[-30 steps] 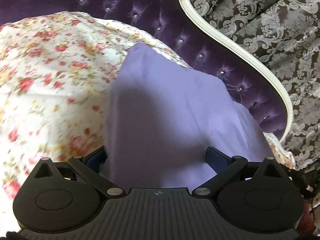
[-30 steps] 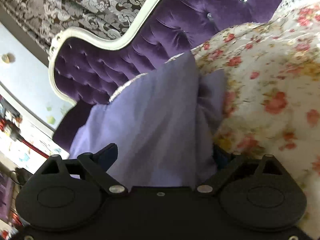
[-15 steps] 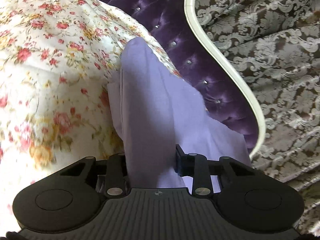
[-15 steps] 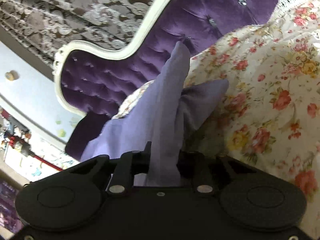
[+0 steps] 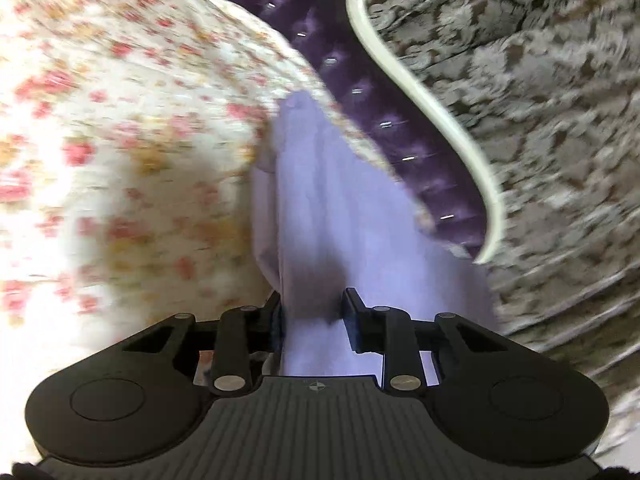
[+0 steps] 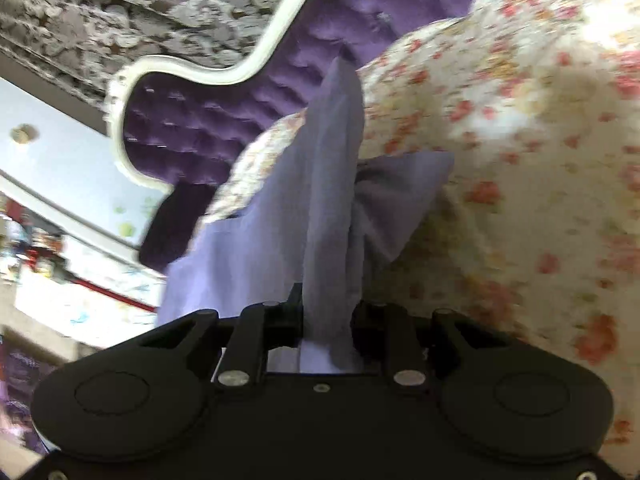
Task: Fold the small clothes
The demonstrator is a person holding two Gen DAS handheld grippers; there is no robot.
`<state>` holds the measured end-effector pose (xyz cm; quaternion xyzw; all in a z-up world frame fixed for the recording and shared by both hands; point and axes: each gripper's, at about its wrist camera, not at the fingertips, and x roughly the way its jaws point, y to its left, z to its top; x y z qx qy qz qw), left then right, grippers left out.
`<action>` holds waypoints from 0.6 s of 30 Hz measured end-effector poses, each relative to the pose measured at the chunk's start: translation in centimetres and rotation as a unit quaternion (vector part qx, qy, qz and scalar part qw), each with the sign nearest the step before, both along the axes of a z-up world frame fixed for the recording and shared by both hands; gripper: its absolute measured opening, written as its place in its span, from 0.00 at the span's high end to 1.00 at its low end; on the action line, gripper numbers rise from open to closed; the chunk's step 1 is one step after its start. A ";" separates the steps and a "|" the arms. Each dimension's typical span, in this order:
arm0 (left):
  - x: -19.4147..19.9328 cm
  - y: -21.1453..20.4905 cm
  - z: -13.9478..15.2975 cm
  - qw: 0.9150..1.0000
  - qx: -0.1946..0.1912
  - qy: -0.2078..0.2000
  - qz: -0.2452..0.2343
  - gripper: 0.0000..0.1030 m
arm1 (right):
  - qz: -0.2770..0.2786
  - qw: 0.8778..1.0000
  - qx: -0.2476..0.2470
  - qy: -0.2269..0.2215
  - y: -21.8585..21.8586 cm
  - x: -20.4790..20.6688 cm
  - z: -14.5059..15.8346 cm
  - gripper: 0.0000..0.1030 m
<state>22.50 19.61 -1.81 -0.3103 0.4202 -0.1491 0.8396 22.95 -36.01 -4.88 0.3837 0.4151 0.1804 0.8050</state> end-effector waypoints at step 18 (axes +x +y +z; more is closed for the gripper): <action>-4.1 -5.1 4.1 0.976 0.186 -0.113 0.031 0.25 | -0.042 0.999 -0.009 -0.030 -0.2 -1.7 -2.5 0.67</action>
